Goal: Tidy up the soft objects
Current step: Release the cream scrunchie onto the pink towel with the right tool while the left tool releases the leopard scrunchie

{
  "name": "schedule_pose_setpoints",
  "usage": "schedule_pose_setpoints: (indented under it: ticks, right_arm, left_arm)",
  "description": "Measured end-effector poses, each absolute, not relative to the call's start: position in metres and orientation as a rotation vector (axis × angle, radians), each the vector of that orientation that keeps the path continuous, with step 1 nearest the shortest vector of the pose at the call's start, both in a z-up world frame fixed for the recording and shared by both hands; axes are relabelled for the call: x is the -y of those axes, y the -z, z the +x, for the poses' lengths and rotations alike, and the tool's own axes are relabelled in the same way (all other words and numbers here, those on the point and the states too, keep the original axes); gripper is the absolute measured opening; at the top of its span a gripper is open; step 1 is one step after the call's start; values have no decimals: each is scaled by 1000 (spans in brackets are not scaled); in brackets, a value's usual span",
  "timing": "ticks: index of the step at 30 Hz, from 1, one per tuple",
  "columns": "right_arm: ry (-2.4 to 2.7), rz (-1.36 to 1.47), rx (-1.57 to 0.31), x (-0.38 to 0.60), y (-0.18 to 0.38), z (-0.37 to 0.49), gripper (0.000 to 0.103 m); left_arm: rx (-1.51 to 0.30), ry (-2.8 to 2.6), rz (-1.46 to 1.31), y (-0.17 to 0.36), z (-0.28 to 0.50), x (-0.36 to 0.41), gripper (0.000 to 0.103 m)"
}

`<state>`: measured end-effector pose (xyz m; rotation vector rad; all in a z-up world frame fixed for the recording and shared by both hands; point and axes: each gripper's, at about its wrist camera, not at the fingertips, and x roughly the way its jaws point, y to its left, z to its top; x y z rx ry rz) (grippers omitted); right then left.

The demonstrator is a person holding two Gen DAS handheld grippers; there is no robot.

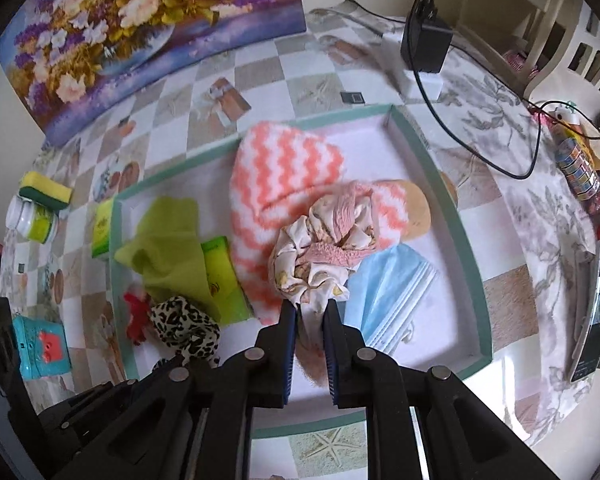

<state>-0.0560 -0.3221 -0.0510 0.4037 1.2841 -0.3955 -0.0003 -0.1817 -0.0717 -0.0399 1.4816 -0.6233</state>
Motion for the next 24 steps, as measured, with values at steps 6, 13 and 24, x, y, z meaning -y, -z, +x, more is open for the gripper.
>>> schedule_pose_setpoints:
  ticks: [6, 13, 24]
  right_arm:
    - [394, 401, -1321, 320, 62, -54, 31]
    - [409, 395, -1332, 320, 64, -53, 56]
    - [441, 389, -1257, 325, 39, -54, 67]
  left_arm:
    - [-1493, 612, -35, 77, 2, 186, 21]
    - [-1501, 608, -37, 77, 5, 186, 44]
    - [-1427, 650, -52, 48, 1, 177, 65]
